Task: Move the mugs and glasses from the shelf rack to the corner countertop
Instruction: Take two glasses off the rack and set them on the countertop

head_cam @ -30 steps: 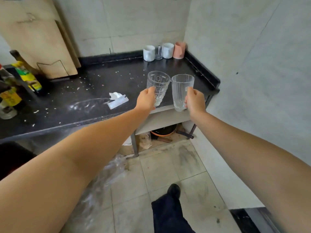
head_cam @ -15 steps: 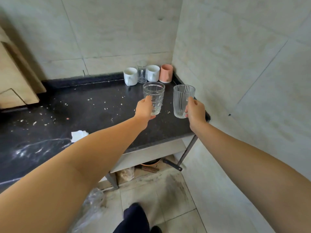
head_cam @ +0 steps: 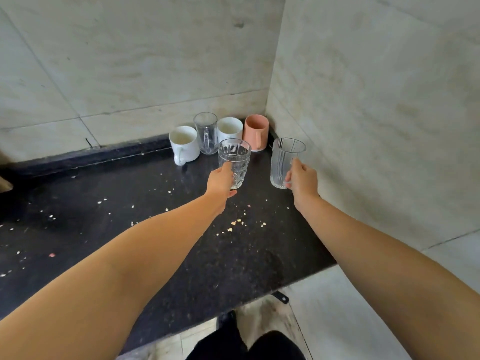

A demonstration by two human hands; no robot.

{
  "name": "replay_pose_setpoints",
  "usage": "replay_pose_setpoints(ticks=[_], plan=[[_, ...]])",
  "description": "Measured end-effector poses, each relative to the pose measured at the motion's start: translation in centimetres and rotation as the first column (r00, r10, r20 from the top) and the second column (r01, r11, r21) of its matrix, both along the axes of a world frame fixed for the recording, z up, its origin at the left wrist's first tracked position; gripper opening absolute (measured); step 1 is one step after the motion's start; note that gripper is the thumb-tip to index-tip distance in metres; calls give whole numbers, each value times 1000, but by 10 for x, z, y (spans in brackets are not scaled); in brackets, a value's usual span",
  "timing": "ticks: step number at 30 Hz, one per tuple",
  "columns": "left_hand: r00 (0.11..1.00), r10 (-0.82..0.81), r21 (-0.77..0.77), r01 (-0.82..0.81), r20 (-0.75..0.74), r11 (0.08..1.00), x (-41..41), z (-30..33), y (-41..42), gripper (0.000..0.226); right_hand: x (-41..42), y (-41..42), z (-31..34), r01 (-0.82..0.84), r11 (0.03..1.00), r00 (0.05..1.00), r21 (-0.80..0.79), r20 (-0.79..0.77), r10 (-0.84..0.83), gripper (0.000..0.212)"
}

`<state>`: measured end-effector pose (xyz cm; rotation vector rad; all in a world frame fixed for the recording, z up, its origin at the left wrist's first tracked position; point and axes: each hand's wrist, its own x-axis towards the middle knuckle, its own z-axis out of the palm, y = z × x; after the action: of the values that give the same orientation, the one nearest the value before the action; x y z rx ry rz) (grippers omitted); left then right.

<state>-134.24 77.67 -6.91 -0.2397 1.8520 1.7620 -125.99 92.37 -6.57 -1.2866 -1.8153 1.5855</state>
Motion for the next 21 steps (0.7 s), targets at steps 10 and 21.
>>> replay_pose_setpoints(ticks=[10, 21], plan=[[981, 66, 22, -72, 182, 997, -54, -37, 69, 28, -79, 44, -52, -68, 998, 994, -10, 83, 69, 42], [953, 153, 7, -160, 260, 987, -73, -67, 114, 32, -107, 66, -91, -129, 992, 990, -4, 63, 129, 44]])
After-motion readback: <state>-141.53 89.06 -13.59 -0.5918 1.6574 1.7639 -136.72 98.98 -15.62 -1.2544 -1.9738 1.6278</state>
